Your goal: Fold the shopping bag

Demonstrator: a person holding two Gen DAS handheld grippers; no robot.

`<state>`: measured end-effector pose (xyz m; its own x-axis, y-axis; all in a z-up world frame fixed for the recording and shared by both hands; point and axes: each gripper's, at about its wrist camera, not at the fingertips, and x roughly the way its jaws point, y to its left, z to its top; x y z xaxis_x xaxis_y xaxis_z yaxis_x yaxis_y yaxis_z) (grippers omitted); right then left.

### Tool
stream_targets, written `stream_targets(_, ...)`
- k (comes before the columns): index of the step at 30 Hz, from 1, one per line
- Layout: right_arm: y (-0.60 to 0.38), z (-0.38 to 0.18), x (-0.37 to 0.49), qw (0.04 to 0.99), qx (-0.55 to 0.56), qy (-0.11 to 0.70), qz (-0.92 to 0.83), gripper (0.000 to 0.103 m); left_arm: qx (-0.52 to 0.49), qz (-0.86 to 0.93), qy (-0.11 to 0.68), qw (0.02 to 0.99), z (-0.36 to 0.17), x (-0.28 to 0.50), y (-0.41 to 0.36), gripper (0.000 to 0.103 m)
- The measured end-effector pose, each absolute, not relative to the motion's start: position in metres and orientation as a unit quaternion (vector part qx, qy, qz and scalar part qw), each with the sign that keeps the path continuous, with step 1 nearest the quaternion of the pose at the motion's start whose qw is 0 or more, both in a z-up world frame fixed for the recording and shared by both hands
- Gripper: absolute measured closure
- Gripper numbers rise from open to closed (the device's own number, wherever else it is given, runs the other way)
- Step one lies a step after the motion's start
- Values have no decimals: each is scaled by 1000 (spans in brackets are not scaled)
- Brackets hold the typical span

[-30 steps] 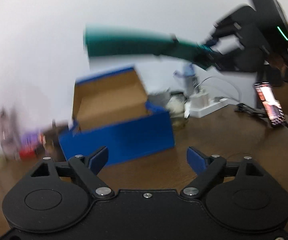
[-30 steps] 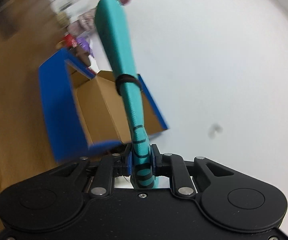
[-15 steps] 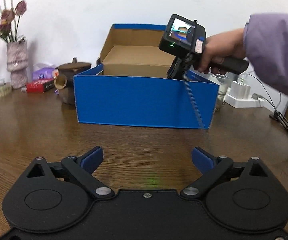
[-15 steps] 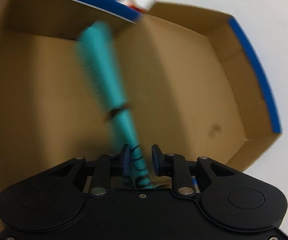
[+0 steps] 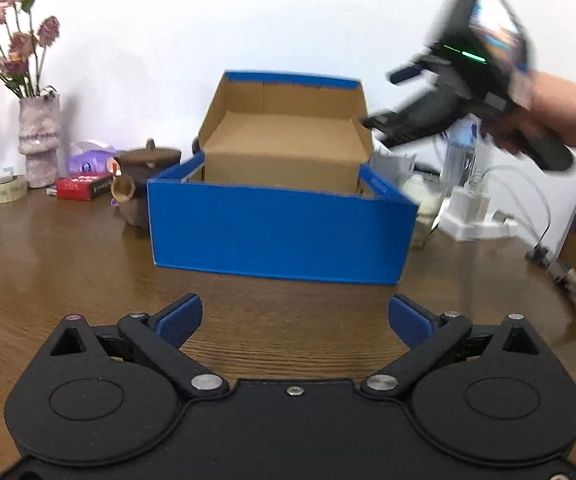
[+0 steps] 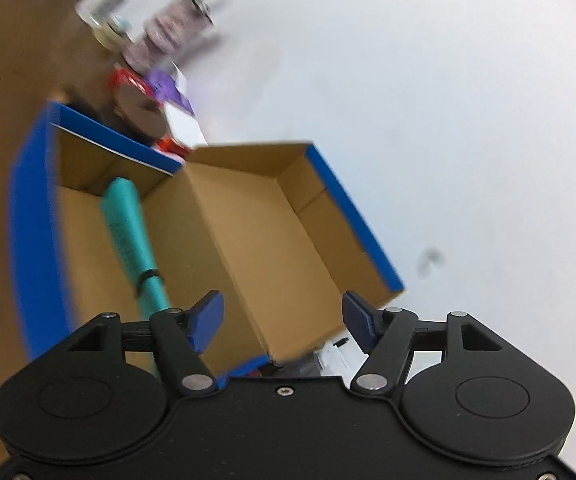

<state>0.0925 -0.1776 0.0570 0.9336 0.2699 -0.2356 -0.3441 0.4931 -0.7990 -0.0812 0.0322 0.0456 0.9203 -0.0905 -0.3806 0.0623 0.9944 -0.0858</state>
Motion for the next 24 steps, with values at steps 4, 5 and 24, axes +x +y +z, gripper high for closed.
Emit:
stream_targets(4, -213, 79, 11, 871, -413, 34, 265, 21, -27, -33, 173, 984, 56, -118, 27, 0)
stream_targets(5, -223, 75, -9, 873, -397, 39, 280, 20, -24, -29, 171, 985, 56, -123, 24, 0)
stream_targets(24, -208, -20, -25, 946, 1, 323, 26, 10, -7, -13, 330, 944, -9, -36, -9, 0)
